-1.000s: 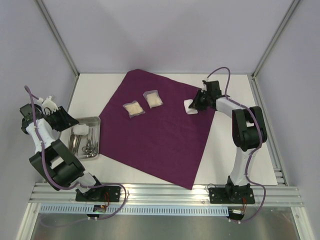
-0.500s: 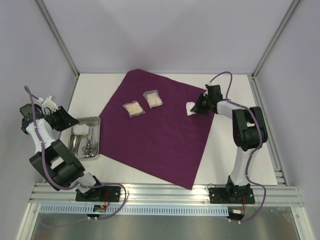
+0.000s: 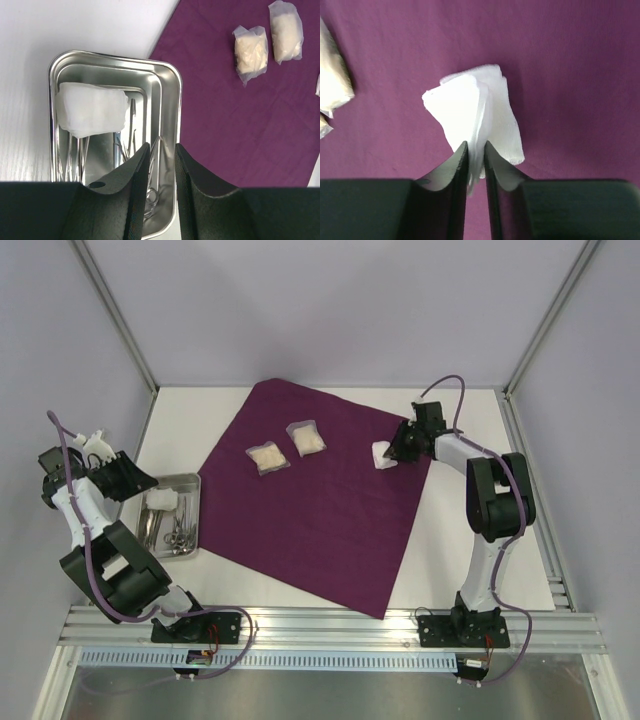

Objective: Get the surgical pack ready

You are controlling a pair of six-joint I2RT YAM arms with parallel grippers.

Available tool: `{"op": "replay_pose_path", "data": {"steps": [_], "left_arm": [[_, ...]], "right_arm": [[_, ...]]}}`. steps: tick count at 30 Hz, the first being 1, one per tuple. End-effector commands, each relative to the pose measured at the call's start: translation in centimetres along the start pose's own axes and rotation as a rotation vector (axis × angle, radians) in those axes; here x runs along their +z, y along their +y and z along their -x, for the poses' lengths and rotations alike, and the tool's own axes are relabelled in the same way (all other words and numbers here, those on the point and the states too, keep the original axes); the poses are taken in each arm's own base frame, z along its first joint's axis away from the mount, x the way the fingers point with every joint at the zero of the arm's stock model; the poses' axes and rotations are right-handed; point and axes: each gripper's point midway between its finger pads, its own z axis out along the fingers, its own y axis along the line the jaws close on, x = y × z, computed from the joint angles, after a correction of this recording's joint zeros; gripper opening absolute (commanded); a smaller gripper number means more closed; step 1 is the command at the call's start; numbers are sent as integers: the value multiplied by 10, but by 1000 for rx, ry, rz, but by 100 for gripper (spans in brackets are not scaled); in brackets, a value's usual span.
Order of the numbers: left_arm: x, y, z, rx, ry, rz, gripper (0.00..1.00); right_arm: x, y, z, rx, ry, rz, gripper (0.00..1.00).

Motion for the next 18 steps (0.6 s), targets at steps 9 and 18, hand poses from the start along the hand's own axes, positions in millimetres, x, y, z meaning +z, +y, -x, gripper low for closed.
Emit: {"op": "replay_pose_path", "data": {"steps": [9, 18], "left_arm": [[-7, -15, 17, 36, -41, -46, 35], [-9, -15, 15, 36, -34, -42, 35]], "right_arm": [[-40, -2, 30, -112, 4, -134, 49], [-22, -8, 36, -139, 33, -115, 57]]}}
